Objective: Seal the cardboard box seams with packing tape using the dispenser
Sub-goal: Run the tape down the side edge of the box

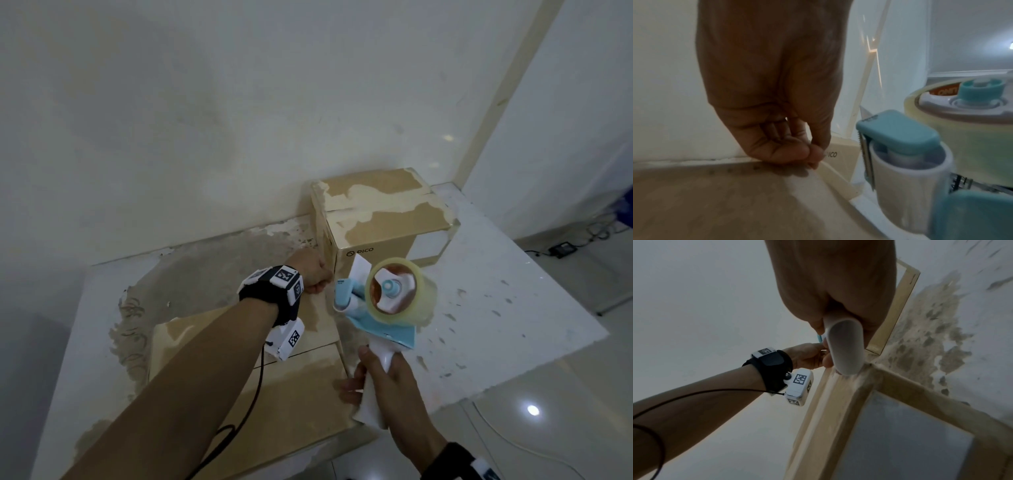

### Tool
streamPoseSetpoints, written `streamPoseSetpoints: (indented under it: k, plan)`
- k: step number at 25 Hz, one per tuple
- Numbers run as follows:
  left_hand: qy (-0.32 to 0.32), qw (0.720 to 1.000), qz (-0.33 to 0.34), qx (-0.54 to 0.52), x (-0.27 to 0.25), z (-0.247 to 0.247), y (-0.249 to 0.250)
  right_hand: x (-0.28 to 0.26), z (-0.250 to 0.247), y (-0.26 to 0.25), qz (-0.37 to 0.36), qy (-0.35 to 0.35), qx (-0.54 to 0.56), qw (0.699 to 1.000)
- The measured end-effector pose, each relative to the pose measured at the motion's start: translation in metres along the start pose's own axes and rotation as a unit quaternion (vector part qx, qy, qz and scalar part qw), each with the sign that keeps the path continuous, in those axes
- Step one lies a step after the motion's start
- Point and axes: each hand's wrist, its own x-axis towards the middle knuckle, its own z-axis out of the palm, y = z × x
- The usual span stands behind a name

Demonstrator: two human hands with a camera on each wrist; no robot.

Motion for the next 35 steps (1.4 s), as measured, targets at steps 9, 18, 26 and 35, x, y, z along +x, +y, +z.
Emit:
streamPoseSetpoints:
  k: [9,18,26,35]
  plan:
    - [0.012,0.982,0.023,0.188,0.0,-0.007,0.003,0.003,0.01,-0.006,0.02,-0.007,-0.013,1.0]
    - [0.074,0.941,0.053,0.326,0.014,-0.002,0.005,-0.001,0.013,-0.01,0.0,-0.003,-0.015,1.0]
    - [-0.149,0.955,0.132,0.22,0.005,-0.025,-0.03,0.003,0.012,-0.004,-0.009,0.01,-0.039,0.999]
    - [-0.152,0.965,0.074,0.2,0.01,-0.019,-0.05,0.003,0.011,-0.003,-0.013,0.017,-0.058,0.998]
